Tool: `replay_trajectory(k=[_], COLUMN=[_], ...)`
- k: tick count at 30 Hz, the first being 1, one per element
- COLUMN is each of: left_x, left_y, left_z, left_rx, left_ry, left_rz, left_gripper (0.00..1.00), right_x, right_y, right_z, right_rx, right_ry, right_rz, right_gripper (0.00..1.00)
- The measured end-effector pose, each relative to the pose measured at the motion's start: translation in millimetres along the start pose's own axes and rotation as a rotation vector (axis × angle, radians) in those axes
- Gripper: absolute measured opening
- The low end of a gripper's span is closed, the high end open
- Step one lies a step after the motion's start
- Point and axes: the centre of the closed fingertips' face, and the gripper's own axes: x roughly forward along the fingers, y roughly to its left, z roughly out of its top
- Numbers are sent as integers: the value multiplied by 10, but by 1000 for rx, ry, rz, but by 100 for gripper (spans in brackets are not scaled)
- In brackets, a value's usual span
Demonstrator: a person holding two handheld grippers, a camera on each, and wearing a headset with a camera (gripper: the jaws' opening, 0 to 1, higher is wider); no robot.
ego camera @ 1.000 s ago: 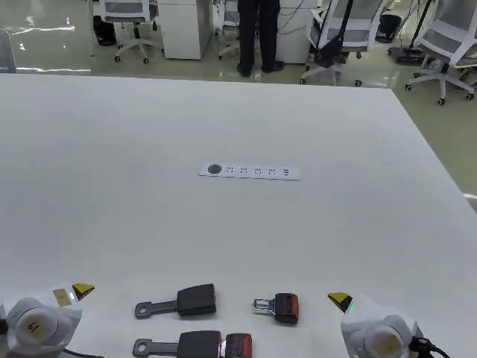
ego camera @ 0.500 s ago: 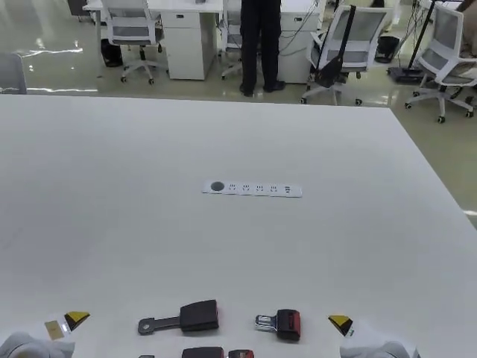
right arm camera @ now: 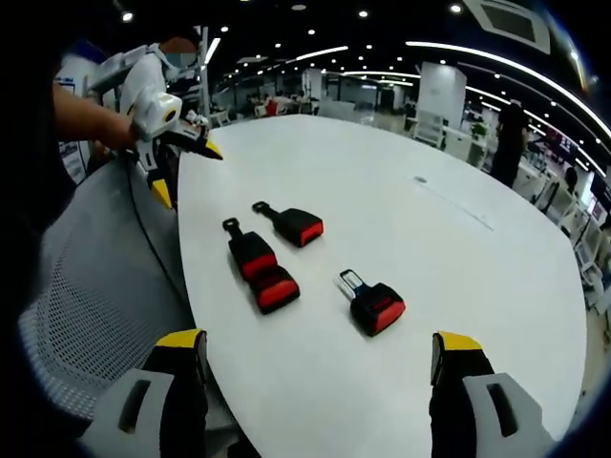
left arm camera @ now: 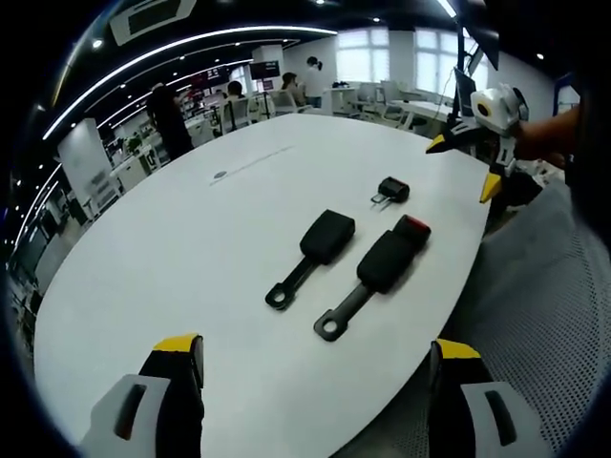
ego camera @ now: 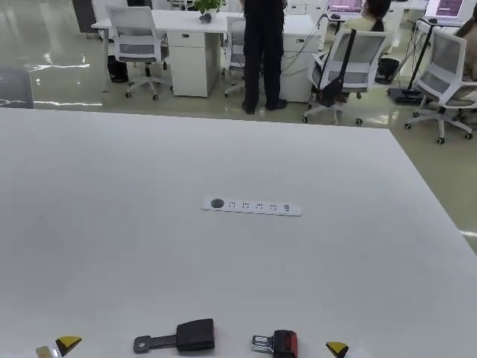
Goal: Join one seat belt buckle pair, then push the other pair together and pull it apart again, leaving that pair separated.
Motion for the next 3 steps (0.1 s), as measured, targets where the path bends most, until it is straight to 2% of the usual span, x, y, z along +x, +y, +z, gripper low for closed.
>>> replay_trajectory(k=[3], left_x=[-7], left_y=[23], left_z=[34], left_rx=[-9], left_ry=[-11], left_rz=[7], left_gripper=[100], right_x=[1], right_y=[-8], right_z=[-16], right_rx=[-2], right_ry=[4], right_rz=[-1], right_gripper=[99])
